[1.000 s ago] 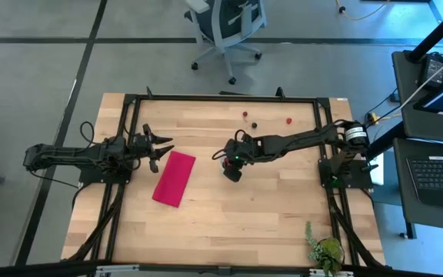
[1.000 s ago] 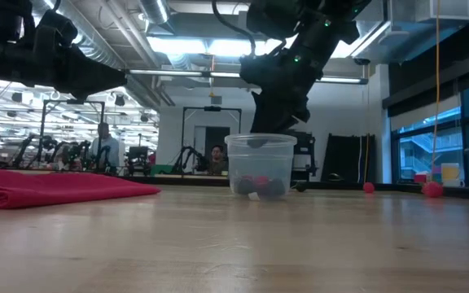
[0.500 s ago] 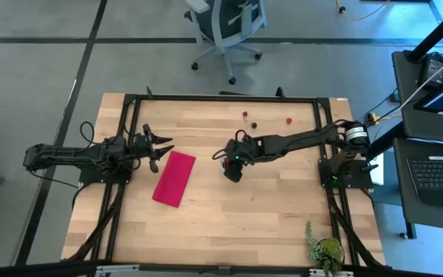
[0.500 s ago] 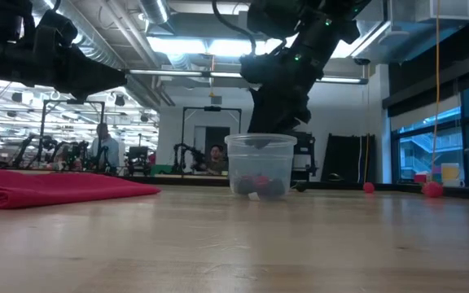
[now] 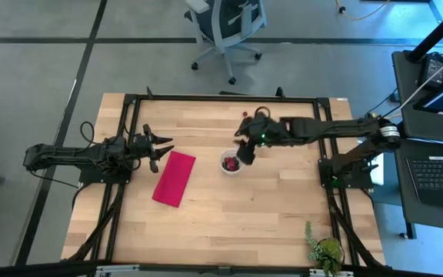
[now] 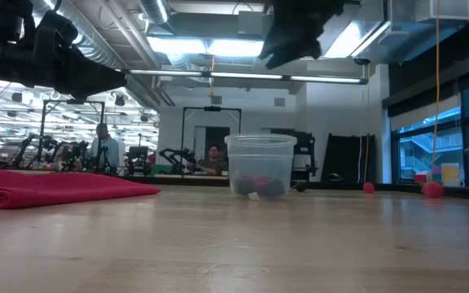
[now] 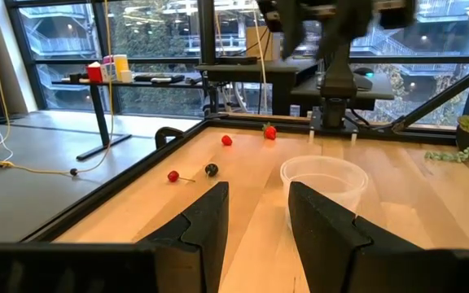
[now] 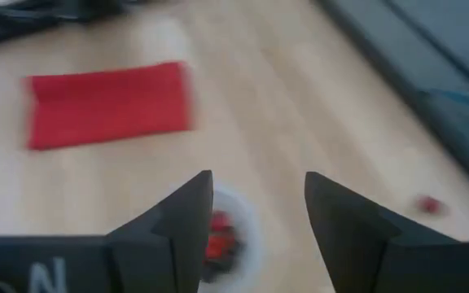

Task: Pick and placing Produce into tupperware
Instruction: Put the black cherries into the transparent bin

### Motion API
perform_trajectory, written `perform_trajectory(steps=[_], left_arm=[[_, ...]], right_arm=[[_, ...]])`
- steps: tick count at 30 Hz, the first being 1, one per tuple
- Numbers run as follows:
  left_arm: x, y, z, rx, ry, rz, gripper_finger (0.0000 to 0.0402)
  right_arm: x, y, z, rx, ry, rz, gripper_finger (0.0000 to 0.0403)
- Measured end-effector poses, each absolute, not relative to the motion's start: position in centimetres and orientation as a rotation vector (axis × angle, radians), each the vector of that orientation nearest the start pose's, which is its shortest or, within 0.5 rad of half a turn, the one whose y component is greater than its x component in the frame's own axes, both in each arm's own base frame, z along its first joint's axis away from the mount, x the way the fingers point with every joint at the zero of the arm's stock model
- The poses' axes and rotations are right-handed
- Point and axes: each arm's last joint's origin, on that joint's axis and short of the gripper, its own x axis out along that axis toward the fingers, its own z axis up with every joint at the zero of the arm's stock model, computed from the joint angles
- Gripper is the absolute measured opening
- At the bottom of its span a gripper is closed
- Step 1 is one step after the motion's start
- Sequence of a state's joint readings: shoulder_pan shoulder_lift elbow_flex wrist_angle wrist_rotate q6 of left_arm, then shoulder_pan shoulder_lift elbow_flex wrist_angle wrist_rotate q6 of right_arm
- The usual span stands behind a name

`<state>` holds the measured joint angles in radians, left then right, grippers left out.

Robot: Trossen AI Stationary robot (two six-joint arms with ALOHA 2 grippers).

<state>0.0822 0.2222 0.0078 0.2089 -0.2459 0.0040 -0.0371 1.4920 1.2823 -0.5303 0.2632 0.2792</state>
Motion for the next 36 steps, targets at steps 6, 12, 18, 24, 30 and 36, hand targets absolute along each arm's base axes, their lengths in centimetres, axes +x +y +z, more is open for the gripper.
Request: perform_trajectory(steps=[6, 12, 18, 24, 30, 36], left_arm=[[11.0, 1.6, 16.8, 0.005, 0.008, 0.328, 0.0124], [11.0, 1.6, 16.7, 0.005, 0.016, 0.328, 0.0124], [11.0, 1.6, 16.6, 0.005, 0.023, 0.328, 0.0124], [11.0, 1.6, 16.6, 0.005, 0.023, 0.328, 0.0124], [11.0, 1.6, 16.6, 0.005, 0.023, 0.328, 0.0124], [11.0, 1.6, 16.6, 0.005, 0.023, 0.328, 0.0124]], right_arm=[[30.7, -6.1, 30.1, 0.229, 0.778, -0.616, 0.0193], [29.7, -10.4, 27.2, 0.311, 0.866, -0.750, 0.0193], [29.6, -13.4, 23.7, 0.417, 0.974, -0.753, 0.0193], [30.2, -15.4, 19.9, 0.455, 1.088, -0.791, 0.0193], [30.9, -16.3, 16.6, 0.414, 1.192, -0.767, 0.0193], [31.3, -16.9, 14.8, 0.370, 1.229, -0.722, 0.0193]])
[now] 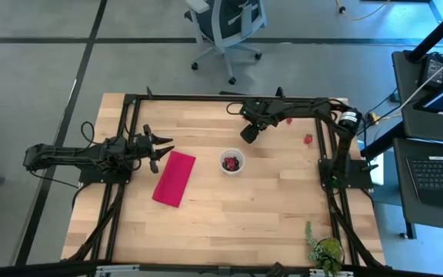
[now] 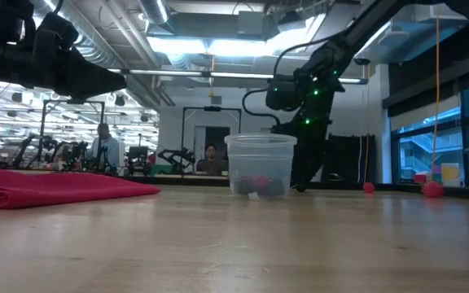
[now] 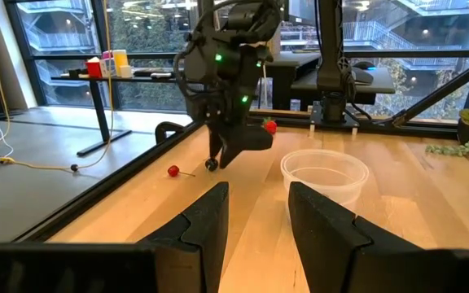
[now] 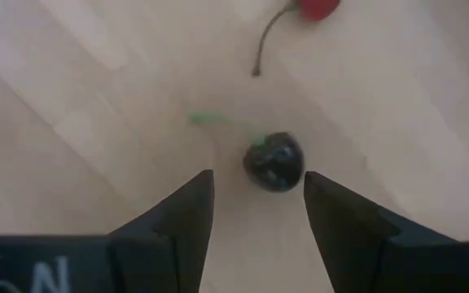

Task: Pick and placing Produce into tupperware
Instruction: Put the black cherries into the transparent bin

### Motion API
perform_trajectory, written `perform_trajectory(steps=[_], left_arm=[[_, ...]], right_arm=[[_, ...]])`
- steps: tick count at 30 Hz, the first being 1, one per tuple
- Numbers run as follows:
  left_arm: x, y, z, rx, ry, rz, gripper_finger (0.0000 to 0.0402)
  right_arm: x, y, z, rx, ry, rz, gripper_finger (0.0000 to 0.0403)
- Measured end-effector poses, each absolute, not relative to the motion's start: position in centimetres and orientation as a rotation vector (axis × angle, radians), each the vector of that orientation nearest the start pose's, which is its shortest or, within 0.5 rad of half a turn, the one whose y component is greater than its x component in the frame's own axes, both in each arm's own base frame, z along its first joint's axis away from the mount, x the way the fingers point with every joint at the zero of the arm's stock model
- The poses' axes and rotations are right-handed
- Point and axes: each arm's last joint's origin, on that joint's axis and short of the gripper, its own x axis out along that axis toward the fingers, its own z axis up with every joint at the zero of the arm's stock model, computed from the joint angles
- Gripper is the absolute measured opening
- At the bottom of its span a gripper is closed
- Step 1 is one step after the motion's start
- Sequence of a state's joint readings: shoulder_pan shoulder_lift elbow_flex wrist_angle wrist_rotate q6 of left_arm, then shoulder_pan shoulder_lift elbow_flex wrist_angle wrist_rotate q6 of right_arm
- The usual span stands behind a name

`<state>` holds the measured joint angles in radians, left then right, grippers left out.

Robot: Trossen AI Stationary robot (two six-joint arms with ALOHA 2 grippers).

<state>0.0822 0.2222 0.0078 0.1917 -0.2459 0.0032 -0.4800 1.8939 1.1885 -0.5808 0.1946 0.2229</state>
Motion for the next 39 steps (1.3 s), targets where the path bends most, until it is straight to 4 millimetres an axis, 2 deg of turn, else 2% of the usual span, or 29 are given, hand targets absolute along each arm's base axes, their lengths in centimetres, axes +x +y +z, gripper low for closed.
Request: perform_trajectory(steps=[12, 24, 28, 35, 39], left_arm=[[10.9, 1.6, 16.6, 0.005, 0.026, 0.328, 0.0124], [10.9, 1.6, 16.4, 0.007, 0.045, 0.328, 0.0124], [10.9, 1.6, 16.4, 0.007, 0.045, 0.328, 0.0124], [10.9, 1.6, 16.4, 0.007, 0.045, 0.328, 0.0124], [10.9, 1.6, 16.4, 0.007, 0.045, 0.328, 0.0124]], right_arm=[[31.3, -18.7, 14.2, 0.411, 1.176, -0.694, 0.0193], [31.6, -18.8, 12.9, 0.431, 1.205, -0.643, 0.0192], [31.6, -18.7, 12.8, 0.449, 1.204, -0.654, 0.0174], [31.4, -18.6, 12.7, 0.461, 1.225, -0.654, 0.0112], [31.3, -18.6, 12.6, 0.463, 1.234, -0.654, 0.0108]])
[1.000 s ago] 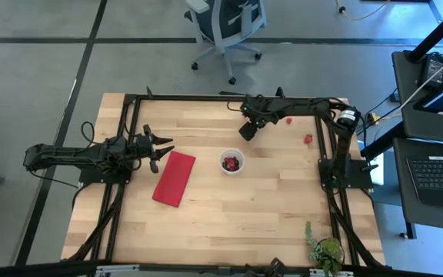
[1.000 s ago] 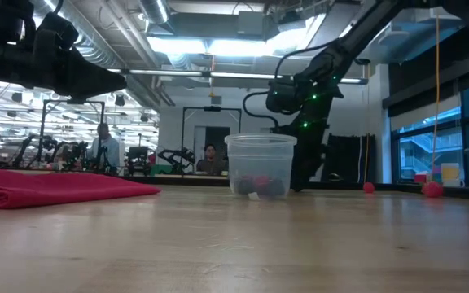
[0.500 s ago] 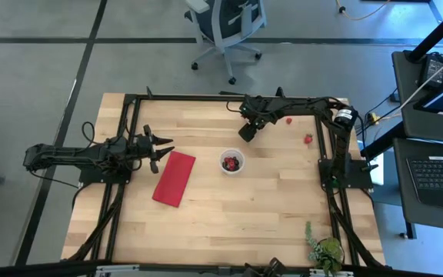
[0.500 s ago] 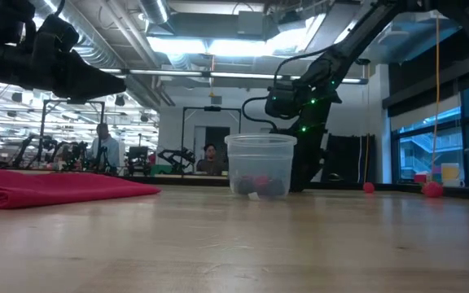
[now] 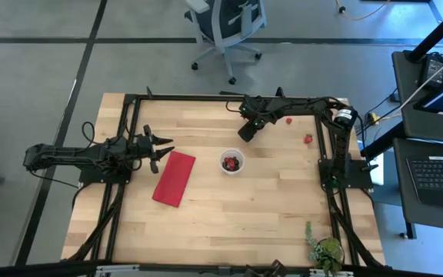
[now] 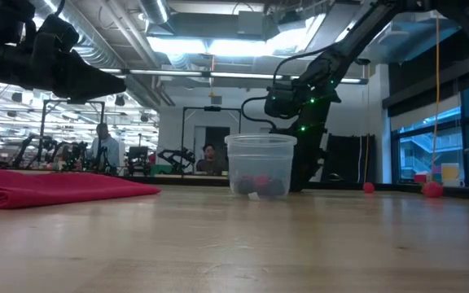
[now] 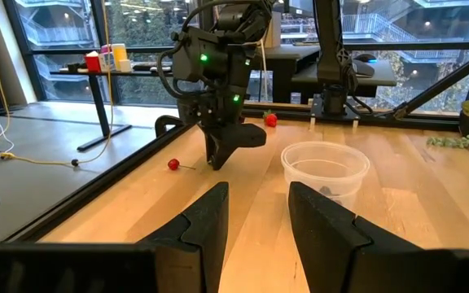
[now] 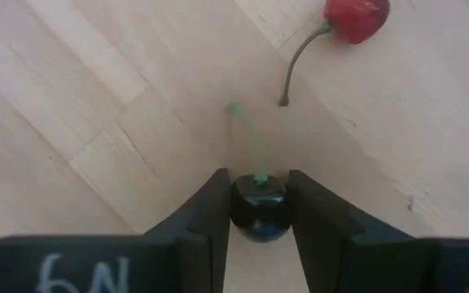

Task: Pick and placing Produce into tupperware
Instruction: Put the black cherries into the transparent bin

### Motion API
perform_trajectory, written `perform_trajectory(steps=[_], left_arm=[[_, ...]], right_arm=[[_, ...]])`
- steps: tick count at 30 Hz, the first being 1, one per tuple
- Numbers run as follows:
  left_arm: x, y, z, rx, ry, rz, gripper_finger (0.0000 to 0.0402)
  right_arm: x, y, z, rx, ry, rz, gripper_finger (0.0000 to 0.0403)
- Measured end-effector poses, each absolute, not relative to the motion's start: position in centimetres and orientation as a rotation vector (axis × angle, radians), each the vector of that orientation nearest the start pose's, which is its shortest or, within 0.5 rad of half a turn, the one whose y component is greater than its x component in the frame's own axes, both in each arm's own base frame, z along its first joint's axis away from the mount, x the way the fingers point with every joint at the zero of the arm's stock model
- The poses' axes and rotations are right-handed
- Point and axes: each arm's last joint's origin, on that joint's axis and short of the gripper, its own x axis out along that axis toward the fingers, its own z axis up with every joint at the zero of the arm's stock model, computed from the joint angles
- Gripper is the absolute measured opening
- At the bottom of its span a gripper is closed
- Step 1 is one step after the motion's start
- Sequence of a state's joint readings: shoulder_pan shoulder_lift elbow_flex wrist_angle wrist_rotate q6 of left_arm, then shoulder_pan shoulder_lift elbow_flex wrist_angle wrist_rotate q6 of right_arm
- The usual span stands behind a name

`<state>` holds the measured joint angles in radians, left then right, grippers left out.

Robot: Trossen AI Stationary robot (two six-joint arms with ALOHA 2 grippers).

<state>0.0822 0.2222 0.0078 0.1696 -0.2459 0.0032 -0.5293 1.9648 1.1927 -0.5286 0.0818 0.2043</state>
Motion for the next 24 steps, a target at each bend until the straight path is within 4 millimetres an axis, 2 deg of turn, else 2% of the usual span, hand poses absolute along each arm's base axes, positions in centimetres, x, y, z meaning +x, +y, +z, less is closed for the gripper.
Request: perform_trajectory(steps=[5, 10, 18, 24], left_arm=[[10.9, 1.6, 16.4, 0.007, 0.046, 0.328, 0.0124], [10.9, 1.6, 16.4, 0.007, 0.046, 0.328, 0.0124], [10.9, 1.6, 16.4, 0.007, 0.046, 0.328, 0.0124], [10.9, 1.6, 16.4, 0.007, 0.046, 0.328, 0.0124]], right_arm=[[31.5, -18.5, 12.8, 0.478, 1.250, -0.668, 0.0108], [32.1, -17.6, 14.3, 0.476, 1.363, -0.645, 0.0112], [34.7, -15.0, 20.2, 0.319, 1.443, -0.670, 0.0110], [37.6, -10.9, 24.3, 0.240, 1.356, -0.582, 0.0110]])
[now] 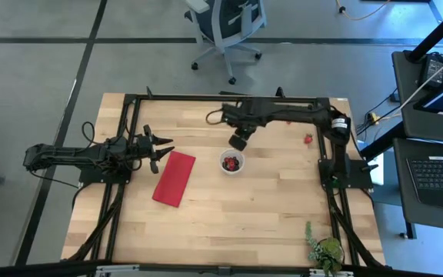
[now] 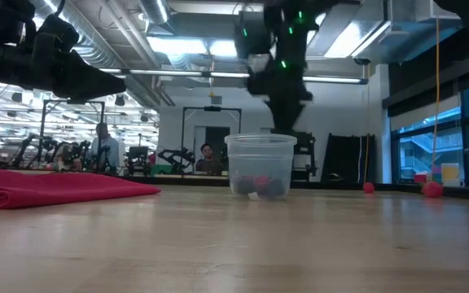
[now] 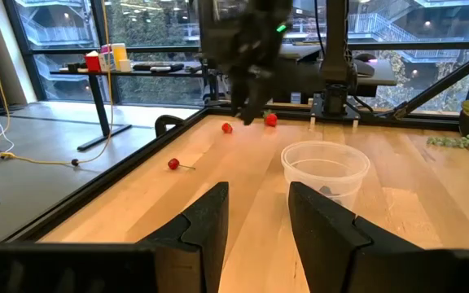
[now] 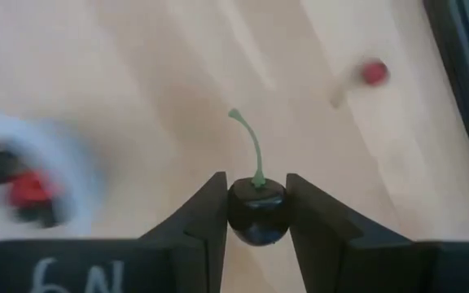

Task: Pick and placing Produce into tupperware
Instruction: Put the black cherries into the transparent bin

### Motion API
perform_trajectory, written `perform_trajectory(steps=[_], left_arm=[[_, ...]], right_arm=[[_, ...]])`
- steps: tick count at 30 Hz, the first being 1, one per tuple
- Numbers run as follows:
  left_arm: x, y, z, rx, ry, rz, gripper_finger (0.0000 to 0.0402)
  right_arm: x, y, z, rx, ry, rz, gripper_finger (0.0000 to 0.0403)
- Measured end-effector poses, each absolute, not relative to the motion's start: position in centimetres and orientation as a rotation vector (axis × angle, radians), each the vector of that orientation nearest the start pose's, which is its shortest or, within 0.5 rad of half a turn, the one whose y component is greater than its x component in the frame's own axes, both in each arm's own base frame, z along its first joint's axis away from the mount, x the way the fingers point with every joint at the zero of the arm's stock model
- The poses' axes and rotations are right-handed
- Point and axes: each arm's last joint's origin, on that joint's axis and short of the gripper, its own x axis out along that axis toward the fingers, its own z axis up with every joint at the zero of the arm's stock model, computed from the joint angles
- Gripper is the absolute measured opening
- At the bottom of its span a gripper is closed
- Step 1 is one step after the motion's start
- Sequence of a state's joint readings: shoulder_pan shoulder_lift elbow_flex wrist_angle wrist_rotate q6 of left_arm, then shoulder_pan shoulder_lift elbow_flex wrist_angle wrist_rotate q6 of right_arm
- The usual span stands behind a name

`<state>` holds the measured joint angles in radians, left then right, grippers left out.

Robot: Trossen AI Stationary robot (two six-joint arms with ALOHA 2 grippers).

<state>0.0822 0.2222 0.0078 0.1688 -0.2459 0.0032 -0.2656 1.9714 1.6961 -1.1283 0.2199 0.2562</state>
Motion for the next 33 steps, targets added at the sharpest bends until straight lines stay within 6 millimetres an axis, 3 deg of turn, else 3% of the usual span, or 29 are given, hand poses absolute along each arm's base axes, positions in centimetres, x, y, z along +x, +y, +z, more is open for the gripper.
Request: perform_trajectory(steps=[3, 9, 15, 23, 33], left_arm=[[10.9, 1.6, 16.4, 0.007, 0.046, 0.328, 0.0124], [10.9, 1.6, 16.4, 0.006, 0.046, 0.328, 0.0124], [10.9, 1.6, 16.4, 0.005, 0.046, 0.328, 0.0124], [10.9, 1.6, 16.4, 0.003, 0.047, 0.328, 0.0124], [10.9, 1.6, 16.3, 0.004, 0.049, 0.328, 0.0124]], right_arm=[[38.7, -8.4, 25.4, 0.197, 1.309, -0.523, 0.0110], [39.8, -3.8, 25.6, 0.134, 1.264, -0.422, 0.0112], [40.4, -0.8, 25.7, 0.109, 1.225, -0.367, 0.0112], [40.8, 0.8, 24.3, 0.088, 1.230, -0.336, 0.0114], [40.3, 0.3, 21.0, 0.091, 1.248, -0.350, 0.0114]])
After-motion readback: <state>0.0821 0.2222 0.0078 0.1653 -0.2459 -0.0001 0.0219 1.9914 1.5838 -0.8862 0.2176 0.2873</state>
